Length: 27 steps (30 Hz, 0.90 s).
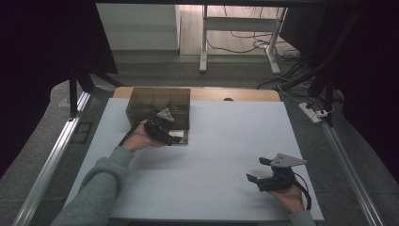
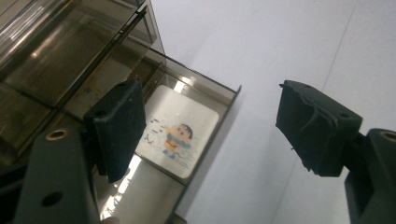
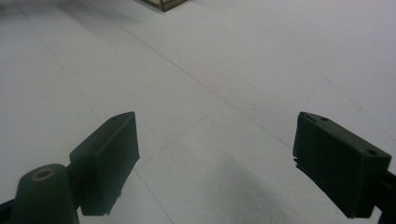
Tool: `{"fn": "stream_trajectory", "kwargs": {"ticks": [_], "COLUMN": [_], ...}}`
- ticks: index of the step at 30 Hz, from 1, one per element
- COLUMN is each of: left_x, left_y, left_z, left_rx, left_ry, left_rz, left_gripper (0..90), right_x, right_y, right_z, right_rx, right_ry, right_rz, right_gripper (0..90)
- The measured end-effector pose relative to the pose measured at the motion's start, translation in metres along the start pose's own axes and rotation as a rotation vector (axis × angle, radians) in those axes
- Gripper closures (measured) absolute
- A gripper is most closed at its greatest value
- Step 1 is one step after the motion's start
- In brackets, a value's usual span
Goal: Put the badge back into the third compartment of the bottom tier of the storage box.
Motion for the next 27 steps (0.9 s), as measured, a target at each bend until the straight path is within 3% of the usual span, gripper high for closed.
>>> {"fn": "stream_trajectory", "kwargs": {"ticks": [8,27], "left_x": [-0.017,-0.041], "left_y": [-0.017,-0.055], "left_z": [0.011,0.046], "left_rx": [-0.054,-0.119], "left_ry": [-0.038,-0.090], "left_rz": [-0.028,-0.095], "left_gripper": [24.2,24.8], "right_x": [0.001,0.000], "right_y": [0.001,0.001], "right_z": [0.000,0.000], "right_rx": [-0.002,0.002], "right_ry": [0.000,-0.004], "right_rz": [0.000,0.007], "right_gripper": [14.4,14.5]}}
Point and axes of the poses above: each handheld gripper's, and its own axes: y roughly forward along the jaws, z roughly out of its underside, x roughly to its left, the point moved 8 cm from there along y, roughly forward along the jaws, and after that the axes turned 11 degrees about z, right-handed, at the moved point
